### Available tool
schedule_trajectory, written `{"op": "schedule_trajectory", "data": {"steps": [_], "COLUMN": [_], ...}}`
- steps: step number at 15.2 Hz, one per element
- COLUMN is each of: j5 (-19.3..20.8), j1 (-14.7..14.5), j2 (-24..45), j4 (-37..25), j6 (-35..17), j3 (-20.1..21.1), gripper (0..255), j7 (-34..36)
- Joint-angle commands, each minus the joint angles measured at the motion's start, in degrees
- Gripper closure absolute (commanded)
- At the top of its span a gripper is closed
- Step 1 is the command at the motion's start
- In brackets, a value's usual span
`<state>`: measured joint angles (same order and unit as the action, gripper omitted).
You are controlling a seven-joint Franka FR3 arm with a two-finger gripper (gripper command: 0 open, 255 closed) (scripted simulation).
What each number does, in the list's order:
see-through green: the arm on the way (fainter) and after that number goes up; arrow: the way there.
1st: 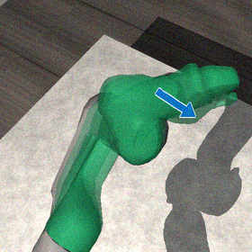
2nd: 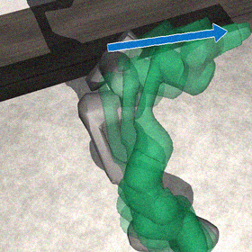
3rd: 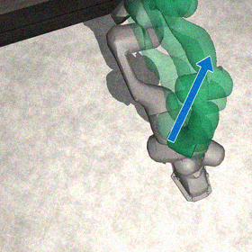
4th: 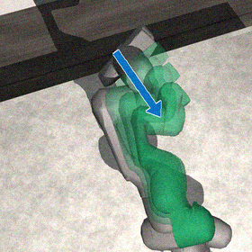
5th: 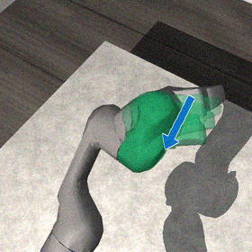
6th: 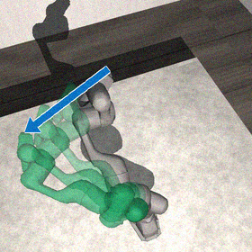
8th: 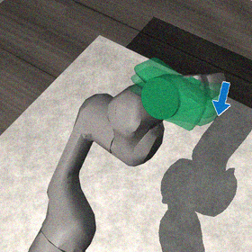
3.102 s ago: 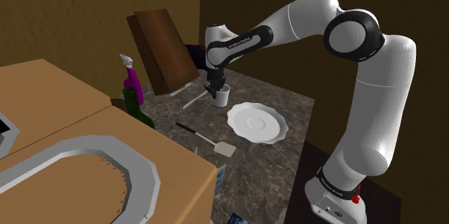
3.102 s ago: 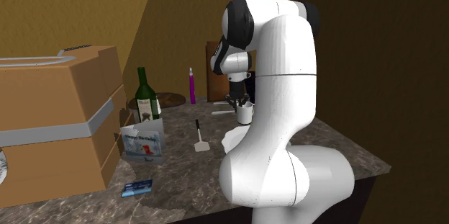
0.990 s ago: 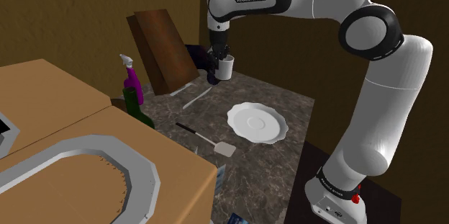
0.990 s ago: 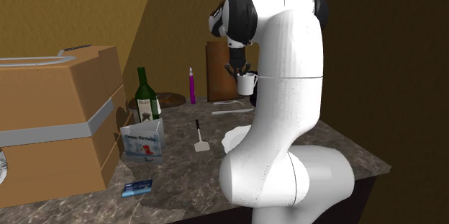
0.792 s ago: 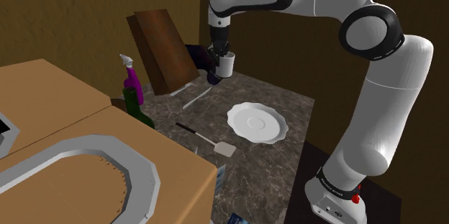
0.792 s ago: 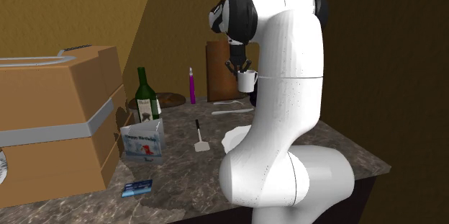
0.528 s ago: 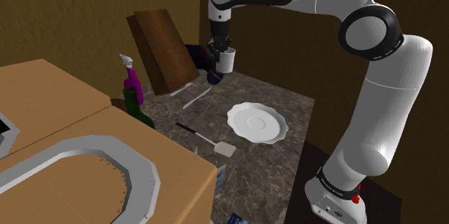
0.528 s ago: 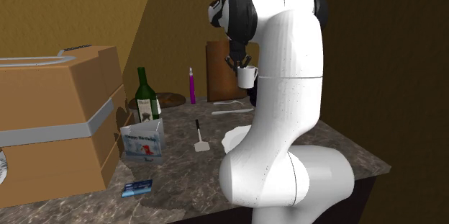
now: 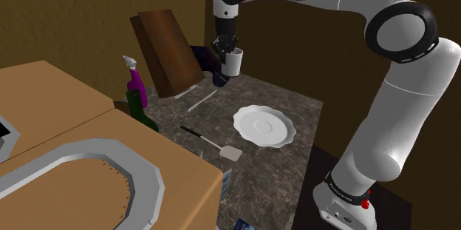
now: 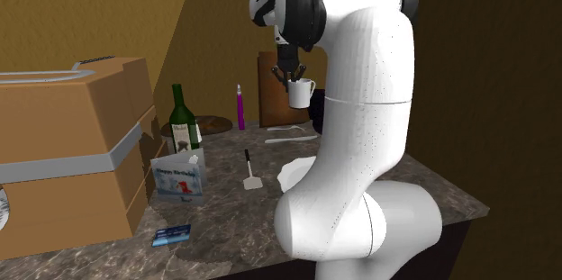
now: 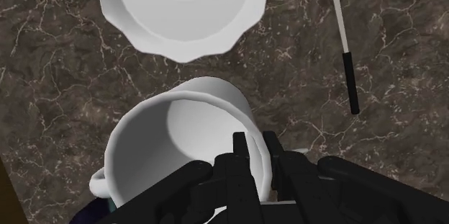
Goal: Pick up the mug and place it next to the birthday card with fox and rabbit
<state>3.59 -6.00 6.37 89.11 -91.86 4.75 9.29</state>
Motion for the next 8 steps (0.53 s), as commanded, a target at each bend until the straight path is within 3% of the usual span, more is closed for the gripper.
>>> {"op": "schedule_trajectory", "data": {"steps": [1, 8], "j5": [-0.3, -1.9], "j1": [-1.1, -4.9], "j2": [-2.9, -10.9], "j4": [4.0, 13.4], "j6": [-0.9, -2.1], "j3": [0.9, 4.8], "gripper": [255, 255], "j7": [2.1, 9.7]}}
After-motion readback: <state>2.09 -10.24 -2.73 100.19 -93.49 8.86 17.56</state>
